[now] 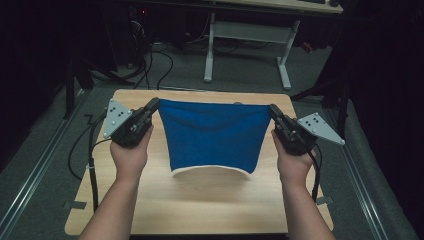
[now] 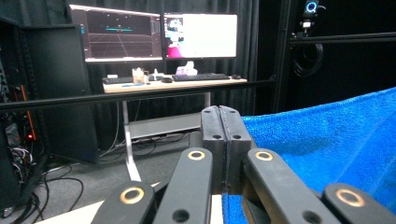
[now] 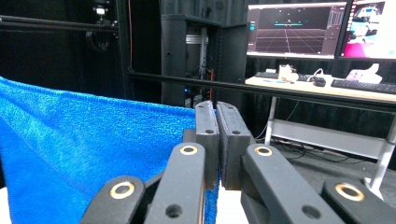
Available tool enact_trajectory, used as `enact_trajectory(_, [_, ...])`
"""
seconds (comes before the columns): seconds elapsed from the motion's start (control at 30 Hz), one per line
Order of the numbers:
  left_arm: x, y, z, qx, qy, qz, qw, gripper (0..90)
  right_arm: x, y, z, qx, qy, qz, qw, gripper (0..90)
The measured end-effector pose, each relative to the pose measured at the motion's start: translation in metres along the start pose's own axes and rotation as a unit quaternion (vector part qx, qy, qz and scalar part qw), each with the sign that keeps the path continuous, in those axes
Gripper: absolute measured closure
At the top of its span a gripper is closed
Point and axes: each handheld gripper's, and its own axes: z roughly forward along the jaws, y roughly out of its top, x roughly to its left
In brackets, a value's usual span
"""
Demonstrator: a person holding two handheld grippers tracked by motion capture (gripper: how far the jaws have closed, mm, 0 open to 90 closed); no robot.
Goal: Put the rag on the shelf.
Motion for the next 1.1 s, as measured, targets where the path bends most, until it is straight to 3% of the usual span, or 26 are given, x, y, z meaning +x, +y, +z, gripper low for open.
enact_trajectory(0.23, [0.006,0.01,0.012,0.001,0.011,0.013,0.9999,90.0,-0.006,0.007,0.014,0.003,-0.002,0.001,1.0,88.7])
enact_trajectory(0.53, [0.025,0.02,0.038,0.009,0.028,0.016,0.9994,90.0,-0.009,0.023,0.038,-0.001,-0.008,-0.011,0.9999,88.8])
enact_trajectory(0.77, [0.036,0.029,0.059,0.017,0.039,0.031,0.9986,90.0,-0.013,0.036,0.057,-0.004,-0.015,-0.025,0.9996,88.7])
enact_trajectory(1.1, [0.047,0.049,0.088,0.008,0.061,0.056,0.9965,90.0,-0.024,0.053,0.089,-0.003,-0.032,-0.03,0.999,88.7])
